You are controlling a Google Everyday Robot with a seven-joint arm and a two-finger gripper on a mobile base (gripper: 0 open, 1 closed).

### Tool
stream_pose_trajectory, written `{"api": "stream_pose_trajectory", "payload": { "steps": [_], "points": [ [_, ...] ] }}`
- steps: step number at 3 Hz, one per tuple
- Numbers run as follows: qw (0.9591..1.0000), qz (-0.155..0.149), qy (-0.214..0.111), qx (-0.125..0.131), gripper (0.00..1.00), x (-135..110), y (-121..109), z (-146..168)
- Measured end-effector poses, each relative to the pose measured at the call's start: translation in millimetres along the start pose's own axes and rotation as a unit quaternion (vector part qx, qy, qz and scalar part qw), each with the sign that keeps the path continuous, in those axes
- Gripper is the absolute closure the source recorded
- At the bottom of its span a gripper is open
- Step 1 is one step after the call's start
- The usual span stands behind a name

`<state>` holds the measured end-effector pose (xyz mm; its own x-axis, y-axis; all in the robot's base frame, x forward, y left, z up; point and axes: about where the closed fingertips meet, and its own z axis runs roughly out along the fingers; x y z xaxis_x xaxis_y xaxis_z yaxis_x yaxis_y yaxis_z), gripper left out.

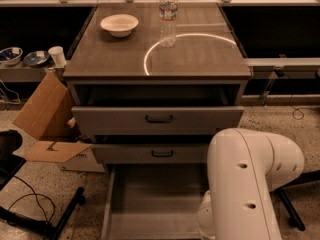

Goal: Open bottom drawer

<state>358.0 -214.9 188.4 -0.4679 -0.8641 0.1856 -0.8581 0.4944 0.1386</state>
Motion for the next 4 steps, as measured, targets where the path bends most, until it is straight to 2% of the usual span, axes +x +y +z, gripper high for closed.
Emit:
{"api": "stream_pose_trajectory", "payload": {
  "steps": [1, 2, 3, 4],
  "points": [
    [1.0000, 0.000, 0.000, 0.000, 0.22, 0, 0, 0],
    [0.9998, -0.013, -0.002, 0.012, 0.01, 0, -1, -22],
    [0.9987, -0.043, 0.000, 0.026, 0.00, 12, 6, -81],
    [0.9979, -0.056, -0.027, 0.018, 0.00, 42, 36, -157]
  ]
}}
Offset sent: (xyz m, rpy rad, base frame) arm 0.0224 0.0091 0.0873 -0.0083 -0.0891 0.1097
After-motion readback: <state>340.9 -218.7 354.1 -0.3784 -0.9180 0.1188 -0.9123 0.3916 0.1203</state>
